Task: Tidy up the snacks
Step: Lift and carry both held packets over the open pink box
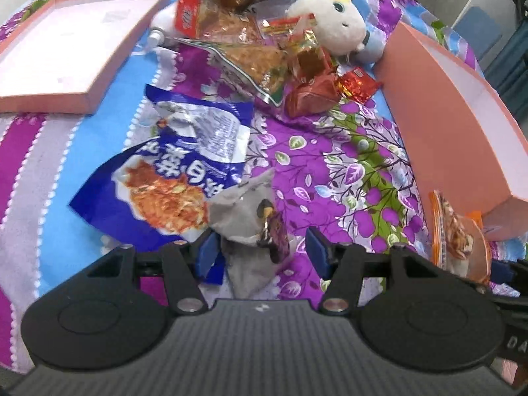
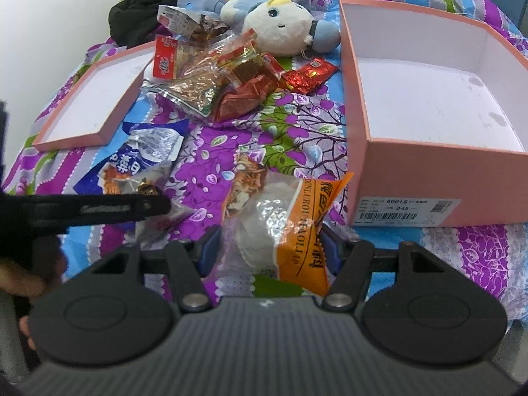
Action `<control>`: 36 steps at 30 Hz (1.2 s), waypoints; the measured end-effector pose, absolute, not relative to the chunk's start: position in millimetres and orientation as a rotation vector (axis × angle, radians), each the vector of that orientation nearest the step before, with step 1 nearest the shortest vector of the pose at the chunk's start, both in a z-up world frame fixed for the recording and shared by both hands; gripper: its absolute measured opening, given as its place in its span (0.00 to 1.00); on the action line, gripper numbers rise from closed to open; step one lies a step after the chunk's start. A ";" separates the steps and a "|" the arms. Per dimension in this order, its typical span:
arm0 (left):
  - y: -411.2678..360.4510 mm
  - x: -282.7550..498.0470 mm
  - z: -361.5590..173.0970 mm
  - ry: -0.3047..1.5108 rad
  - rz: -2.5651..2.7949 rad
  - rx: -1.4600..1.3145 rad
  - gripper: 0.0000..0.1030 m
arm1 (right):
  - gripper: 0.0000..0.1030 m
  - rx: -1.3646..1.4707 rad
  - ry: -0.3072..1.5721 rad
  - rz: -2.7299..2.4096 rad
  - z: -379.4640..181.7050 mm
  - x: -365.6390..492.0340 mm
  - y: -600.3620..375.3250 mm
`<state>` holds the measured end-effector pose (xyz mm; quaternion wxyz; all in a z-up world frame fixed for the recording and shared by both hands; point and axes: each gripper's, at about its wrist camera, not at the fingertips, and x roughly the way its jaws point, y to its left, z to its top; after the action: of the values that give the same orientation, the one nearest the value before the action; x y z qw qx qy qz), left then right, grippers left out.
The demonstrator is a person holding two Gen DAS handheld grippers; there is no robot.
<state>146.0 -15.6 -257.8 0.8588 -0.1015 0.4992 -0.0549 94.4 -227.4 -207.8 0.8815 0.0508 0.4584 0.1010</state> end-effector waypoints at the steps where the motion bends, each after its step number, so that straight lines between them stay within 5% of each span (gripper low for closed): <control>1: -16.6 148.5 -259.2 1.051 -0.116 -0.207 0.61 | 0.63 0.111 0.960 0.210 -209.5 95.4 -227.3; 11: -24.3 153.1 -256.0 1.038 -0.132 -0.130 0.41 | 0.63 0.109 0.954 0.215 -209.3 97.0 -223.7; 36: -29.9 48.4 -63.8 0.767 -0.336 -0.155 0.39 | 0.63 0.093 0.578 0.143 -61.9 15.7 -234.3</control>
<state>48.4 -29.9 -63.8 0.9108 -0.0751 0.3720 -0.1627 15.8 -234.3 -61.9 0.9550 0.0460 0.2846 0.0702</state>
